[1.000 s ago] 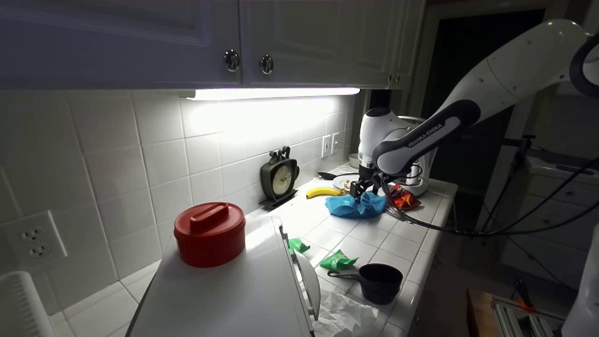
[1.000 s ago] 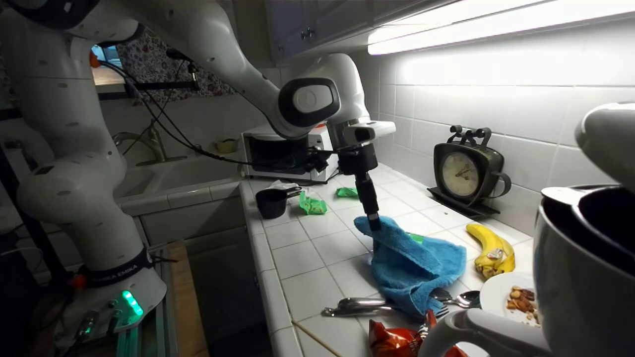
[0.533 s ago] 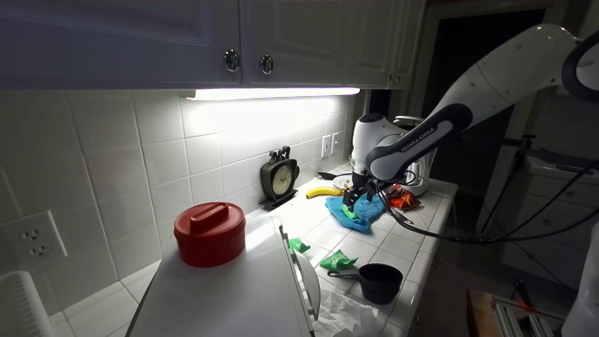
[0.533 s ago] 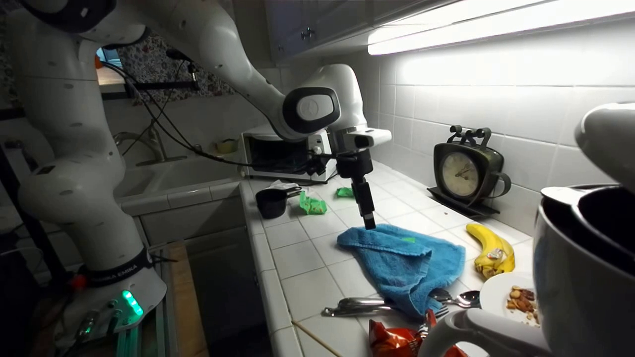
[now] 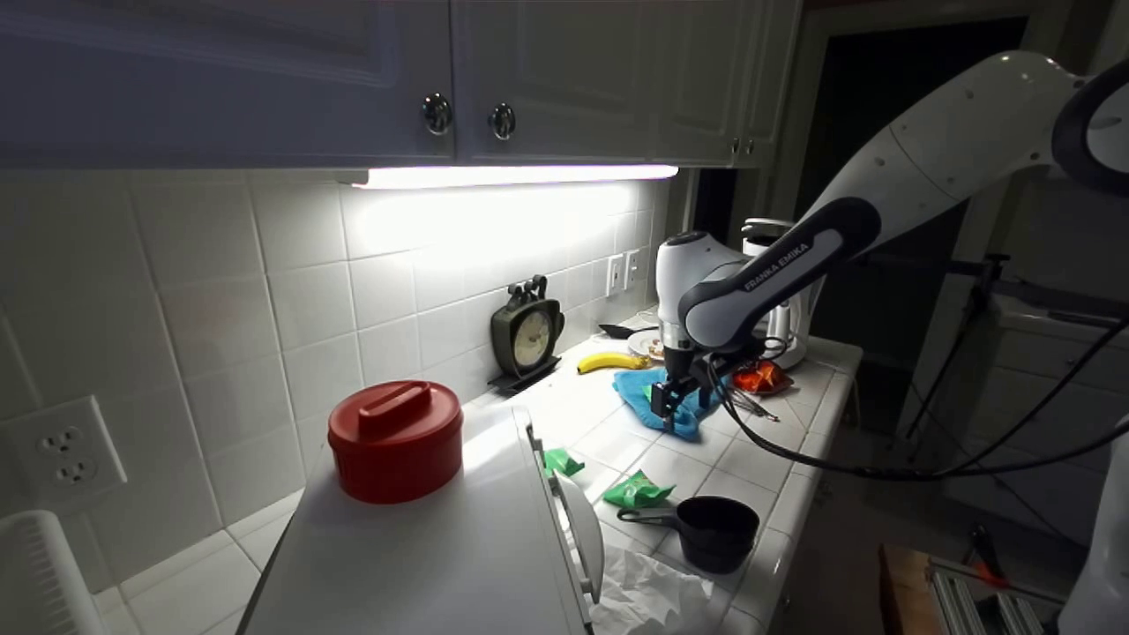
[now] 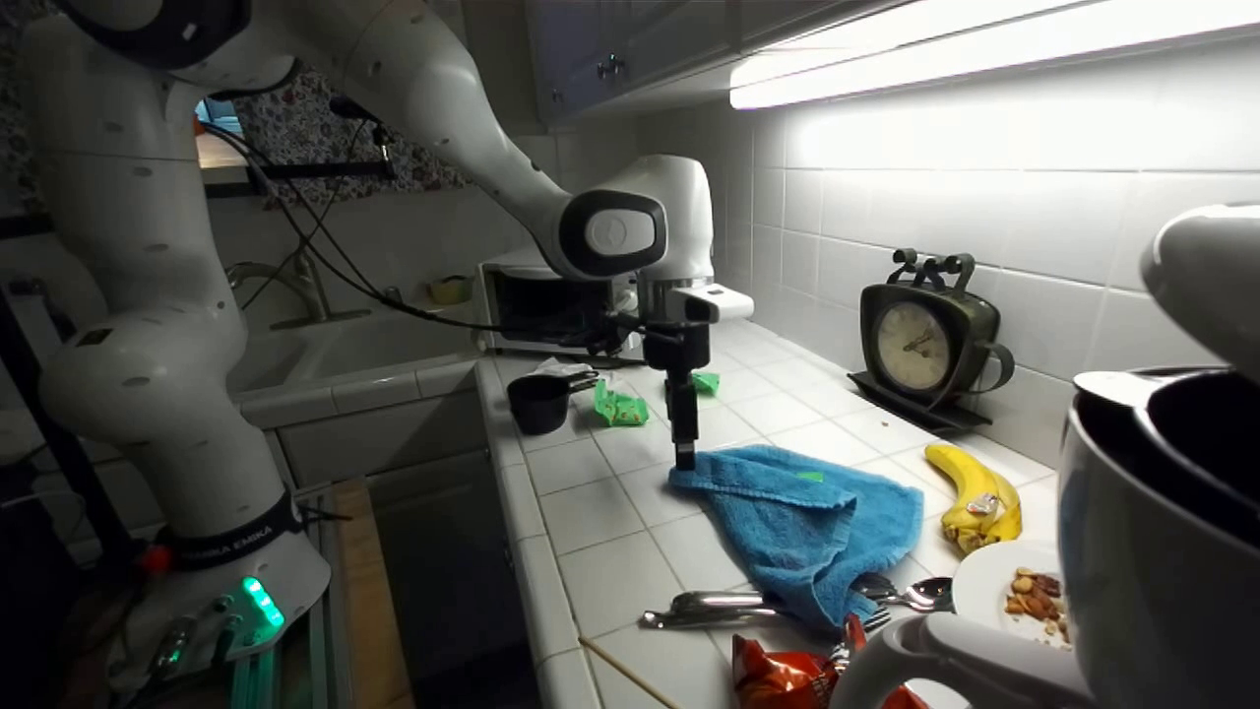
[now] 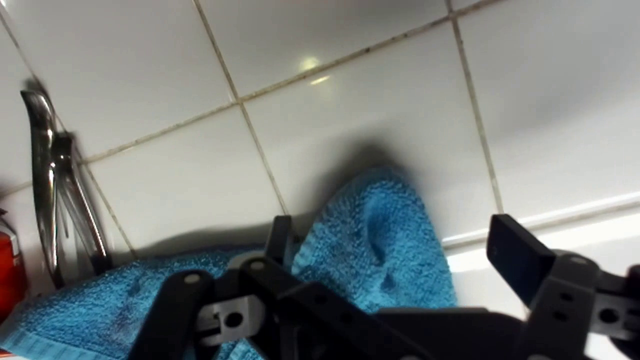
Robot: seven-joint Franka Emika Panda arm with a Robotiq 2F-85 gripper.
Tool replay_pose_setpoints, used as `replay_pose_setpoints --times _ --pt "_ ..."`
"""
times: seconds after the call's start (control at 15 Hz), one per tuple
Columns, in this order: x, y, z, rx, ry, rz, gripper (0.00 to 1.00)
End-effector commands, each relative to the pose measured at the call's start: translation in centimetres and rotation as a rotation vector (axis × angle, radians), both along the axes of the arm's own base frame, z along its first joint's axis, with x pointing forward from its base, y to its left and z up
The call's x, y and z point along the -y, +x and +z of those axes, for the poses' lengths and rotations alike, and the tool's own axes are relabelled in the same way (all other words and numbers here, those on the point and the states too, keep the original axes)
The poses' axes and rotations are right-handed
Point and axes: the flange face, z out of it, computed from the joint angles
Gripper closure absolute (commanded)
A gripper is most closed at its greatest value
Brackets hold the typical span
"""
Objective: Fold the towel on the counter
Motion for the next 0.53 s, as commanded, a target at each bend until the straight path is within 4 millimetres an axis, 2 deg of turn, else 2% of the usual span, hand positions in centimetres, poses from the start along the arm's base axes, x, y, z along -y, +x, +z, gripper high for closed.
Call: replay_pose_setpoints --times 0.0,0.47 --pt "-0.1 -0.7 -0.7 -0.029 0.02 -0.019 0.19" --pt "-0.2 0.0 -2.1 -0.013 -0.019 -0.01 0.7"
